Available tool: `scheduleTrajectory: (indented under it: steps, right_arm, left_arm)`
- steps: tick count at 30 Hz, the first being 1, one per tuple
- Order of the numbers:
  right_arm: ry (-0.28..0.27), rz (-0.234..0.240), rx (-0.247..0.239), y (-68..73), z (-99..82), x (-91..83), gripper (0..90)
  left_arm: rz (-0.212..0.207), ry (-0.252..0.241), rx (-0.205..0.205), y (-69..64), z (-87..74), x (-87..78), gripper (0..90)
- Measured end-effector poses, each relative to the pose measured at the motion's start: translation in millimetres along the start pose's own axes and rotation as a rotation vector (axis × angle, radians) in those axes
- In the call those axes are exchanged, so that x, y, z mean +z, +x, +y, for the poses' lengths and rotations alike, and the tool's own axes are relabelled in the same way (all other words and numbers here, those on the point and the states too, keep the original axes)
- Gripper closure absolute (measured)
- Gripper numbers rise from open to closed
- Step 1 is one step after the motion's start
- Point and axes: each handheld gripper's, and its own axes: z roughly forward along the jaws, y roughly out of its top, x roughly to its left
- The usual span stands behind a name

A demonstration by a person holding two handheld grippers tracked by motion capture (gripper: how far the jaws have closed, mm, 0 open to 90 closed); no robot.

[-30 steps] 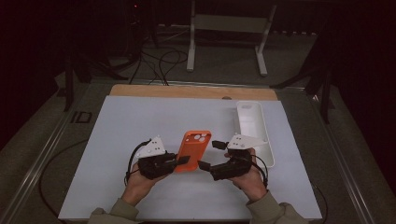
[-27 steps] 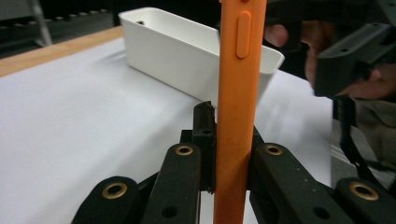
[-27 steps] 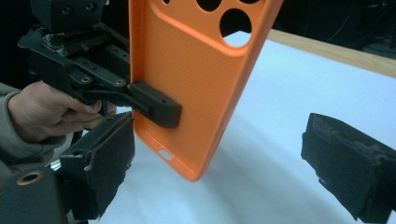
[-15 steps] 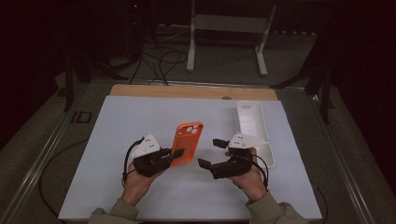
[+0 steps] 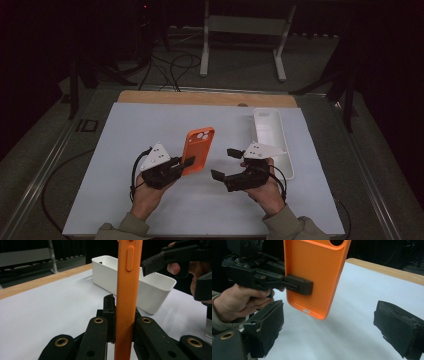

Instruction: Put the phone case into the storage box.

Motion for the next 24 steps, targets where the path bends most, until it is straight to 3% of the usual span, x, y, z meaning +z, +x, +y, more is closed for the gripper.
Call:
scheduleTrajectory:
  steps: [14, 24]
  right_arm:
    - [-0.012, 0.002, 0.001, 2.0, 3.8, 0.6, 9.4]
    - [-0.023, 0.0, -0.003, 3.2, 5.6, 0.4, 8.9]
  left_arm:
    - [0.105, -0.027, 0.011, -3.9, 3.5, -3.4, 85.4]
    - [0.136, -0.026, 0.012, -7.0, 3.5, -1.0, 85.4]
